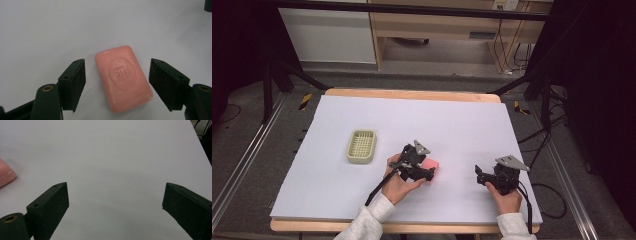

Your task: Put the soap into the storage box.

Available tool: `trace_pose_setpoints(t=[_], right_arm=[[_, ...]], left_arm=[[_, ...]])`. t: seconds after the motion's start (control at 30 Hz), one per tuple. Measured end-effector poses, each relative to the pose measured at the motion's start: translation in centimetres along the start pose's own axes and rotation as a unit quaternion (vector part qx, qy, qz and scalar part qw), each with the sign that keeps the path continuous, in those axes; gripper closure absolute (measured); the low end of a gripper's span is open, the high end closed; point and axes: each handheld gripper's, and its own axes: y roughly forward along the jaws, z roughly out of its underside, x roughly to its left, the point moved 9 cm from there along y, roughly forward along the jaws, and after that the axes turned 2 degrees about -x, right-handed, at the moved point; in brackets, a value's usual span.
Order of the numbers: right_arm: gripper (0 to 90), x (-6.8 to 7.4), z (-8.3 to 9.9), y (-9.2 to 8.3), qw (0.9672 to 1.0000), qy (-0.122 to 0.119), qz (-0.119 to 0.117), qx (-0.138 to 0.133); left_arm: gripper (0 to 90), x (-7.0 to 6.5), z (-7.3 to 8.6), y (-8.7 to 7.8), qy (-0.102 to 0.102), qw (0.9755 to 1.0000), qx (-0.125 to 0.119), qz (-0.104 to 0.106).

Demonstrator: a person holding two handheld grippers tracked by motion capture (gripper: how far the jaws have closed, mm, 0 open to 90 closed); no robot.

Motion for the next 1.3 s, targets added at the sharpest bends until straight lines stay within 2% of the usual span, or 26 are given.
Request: trace_pose_setpoints(t=[0.37,0.73,1.3], right_arm=[[7.2,0.0,0.0,0.0,1.0000,0.000,0.000,0.002],[7.2,0.1,0.1,0.1,1.0000,0.000,-0.002,0.004],[7.2,0.2,0.2,0.2,0.9999,-0.001,-0.004,0.010]], left_arm=[[29.3,-0.3,0.3,1.6,-0.002,0.9998,0.021,0.002],[28.7,-0.5,1.0,2.7,-0.014,0.9986,0.050,0.008],[27.3,-0.6,1.4,3.8,-0.030,0.9971,0.069,-0.008]])
